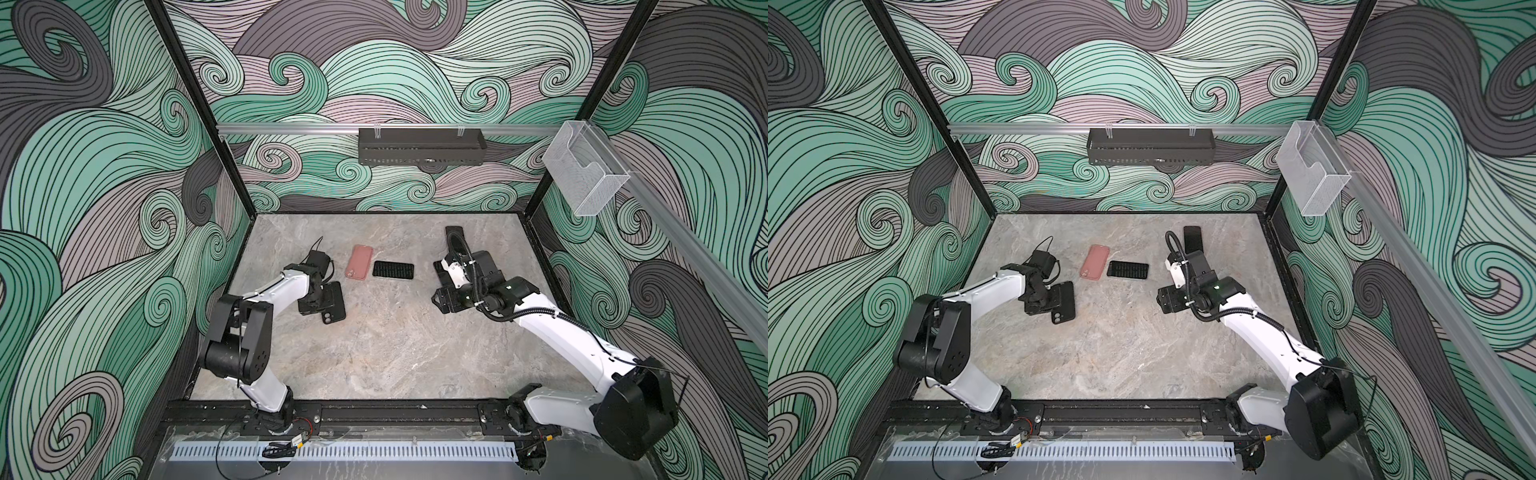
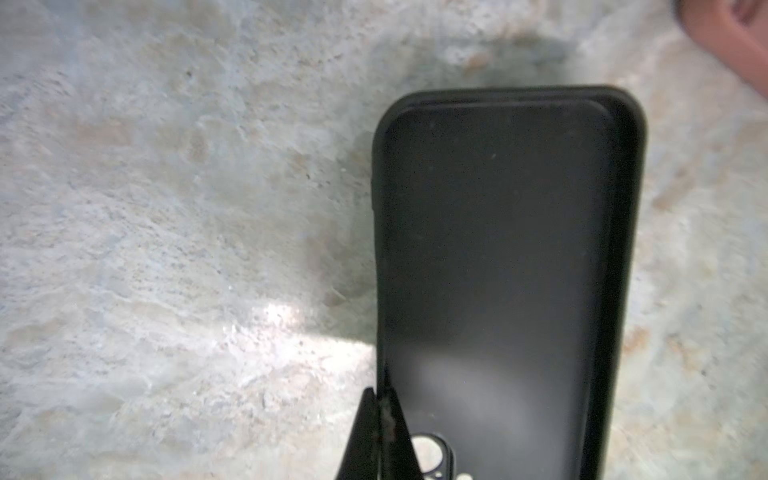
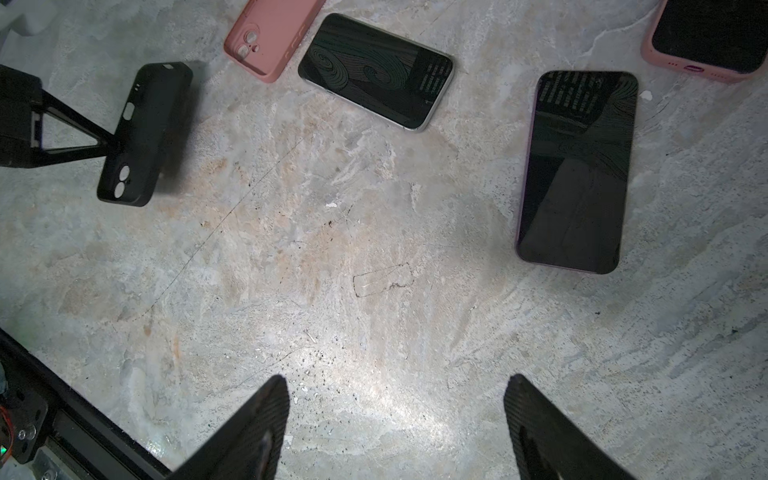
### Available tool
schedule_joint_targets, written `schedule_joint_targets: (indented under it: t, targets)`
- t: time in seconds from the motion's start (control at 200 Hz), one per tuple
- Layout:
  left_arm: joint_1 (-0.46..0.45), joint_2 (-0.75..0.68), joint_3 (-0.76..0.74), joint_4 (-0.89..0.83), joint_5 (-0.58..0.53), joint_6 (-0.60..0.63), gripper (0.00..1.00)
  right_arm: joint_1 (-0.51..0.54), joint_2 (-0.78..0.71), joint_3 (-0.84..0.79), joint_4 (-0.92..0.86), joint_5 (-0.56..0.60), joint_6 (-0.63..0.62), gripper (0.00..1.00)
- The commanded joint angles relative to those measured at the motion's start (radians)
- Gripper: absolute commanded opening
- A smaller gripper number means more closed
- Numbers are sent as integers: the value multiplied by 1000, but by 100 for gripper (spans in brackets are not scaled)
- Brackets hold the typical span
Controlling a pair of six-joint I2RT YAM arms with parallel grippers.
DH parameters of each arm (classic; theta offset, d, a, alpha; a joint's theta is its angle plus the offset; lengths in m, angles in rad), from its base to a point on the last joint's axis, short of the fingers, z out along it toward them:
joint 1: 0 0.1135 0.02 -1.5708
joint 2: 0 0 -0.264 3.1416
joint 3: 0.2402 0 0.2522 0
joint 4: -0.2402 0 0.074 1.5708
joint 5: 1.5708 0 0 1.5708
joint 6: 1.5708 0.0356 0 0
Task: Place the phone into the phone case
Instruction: 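Grip the black case's edge with the left gripper while the right gripper hovers, then lift the black case with the left gripper toward the right gripper while right approaches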
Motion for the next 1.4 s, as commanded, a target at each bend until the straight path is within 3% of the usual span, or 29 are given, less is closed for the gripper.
schedule_joint_targets:
  t: [0.0,0.385,0.47,0.65,1.036,1.361,1.396]
  targets:
    - [-54,-70,15,-61,-1,68,0,6,5,24,-27,30,-11,82]
    - [-292,-133,120,-132,3,346,0,6,-64,16,-95,109,0,83]
    - [-333,-109,145,-154,-62,357,0,6,-81,12,-105,119,10,83]
    - [-417,-79,154,-137,-67,400,0,6,-108,16,-132,104,40,84]
    - [-615,90,160,-49,-98,374,0,6,-142,40,-195,167,54,84]
    - [-663,220,238,-58,-74,310,0,5,-129,8,-190,124,61,83]
    - [-665,220,241,-56,-75,299,4,5,-125,-1,-186,110,63,83]
